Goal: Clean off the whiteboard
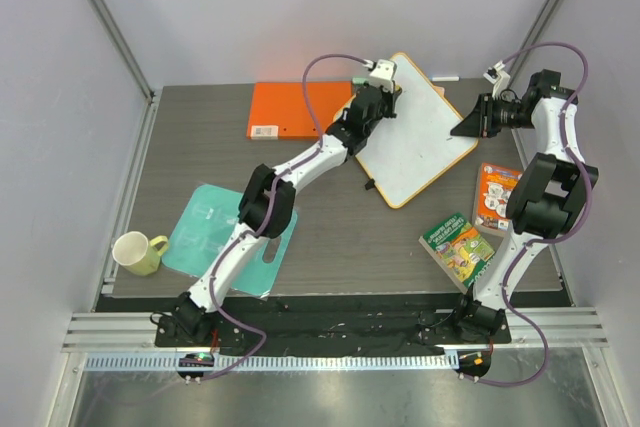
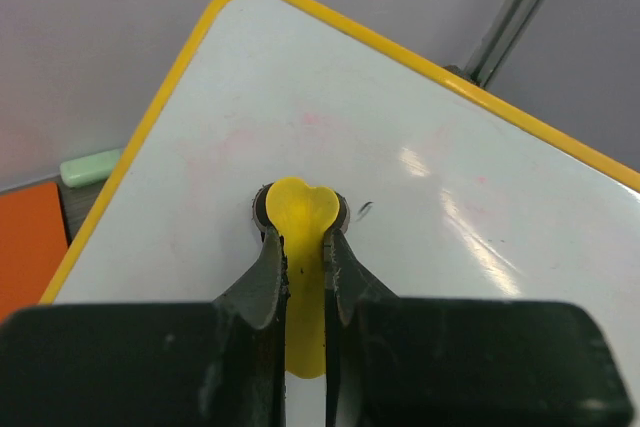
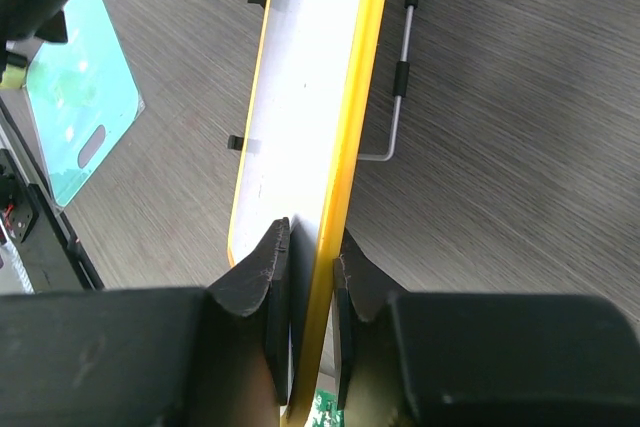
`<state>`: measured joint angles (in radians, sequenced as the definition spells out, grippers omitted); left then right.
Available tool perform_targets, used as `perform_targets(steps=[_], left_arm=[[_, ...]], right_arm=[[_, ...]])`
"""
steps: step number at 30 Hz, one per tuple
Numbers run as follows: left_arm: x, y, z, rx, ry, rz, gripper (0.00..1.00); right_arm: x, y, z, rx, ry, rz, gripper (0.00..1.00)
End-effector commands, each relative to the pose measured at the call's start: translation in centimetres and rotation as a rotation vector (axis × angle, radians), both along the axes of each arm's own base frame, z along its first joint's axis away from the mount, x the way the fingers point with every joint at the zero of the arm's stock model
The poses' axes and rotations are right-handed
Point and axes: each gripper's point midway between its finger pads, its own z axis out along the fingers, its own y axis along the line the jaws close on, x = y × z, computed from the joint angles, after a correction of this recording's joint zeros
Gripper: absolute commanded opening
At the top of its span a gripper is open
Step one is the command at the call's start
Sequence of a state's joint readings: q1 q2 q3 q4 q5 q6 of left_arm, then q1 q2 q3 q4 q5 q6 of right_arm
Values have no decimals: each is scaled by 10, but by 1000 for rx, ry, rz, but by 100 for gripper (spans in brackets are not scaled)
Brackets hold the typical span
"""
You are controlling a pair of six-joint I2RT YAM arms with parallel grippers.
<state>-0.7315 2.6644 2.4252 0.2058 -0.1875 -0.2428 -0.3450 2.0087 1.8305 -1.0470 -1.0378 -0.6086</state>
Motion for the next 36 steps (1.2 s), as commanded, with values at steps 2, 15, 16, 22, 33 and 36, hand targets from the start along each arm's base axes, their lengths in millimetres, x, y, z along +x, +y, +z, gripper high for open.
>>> perform_targets(steps=[2, 15, 16, 22, 33, 36], left_arm=[[-48, -47, -4, 28, 11, -161, 0], [18, 36, -34, 44, 110, 126, 0], [23, 45, -37, 48, 116, 157, 0], [20, 38, -38, 38, 122, 131, 0], [-43, -40, -19, 234, -99, -41, 0], [-53, -50, -17, 288, -139, -54, 0]], right_arm=[[3, 12, 13, -112, -154, 99, 1], [3, 11, 12, -118, -152, 99, 1], [3, 11, 13, -117, -154, 98, 1], [3, 11, 10, -110, -150, 100, 1], [1, 11, 10, -114, -148, 99, 1], [1, 11, 10, -115, -147, 100, 1]])
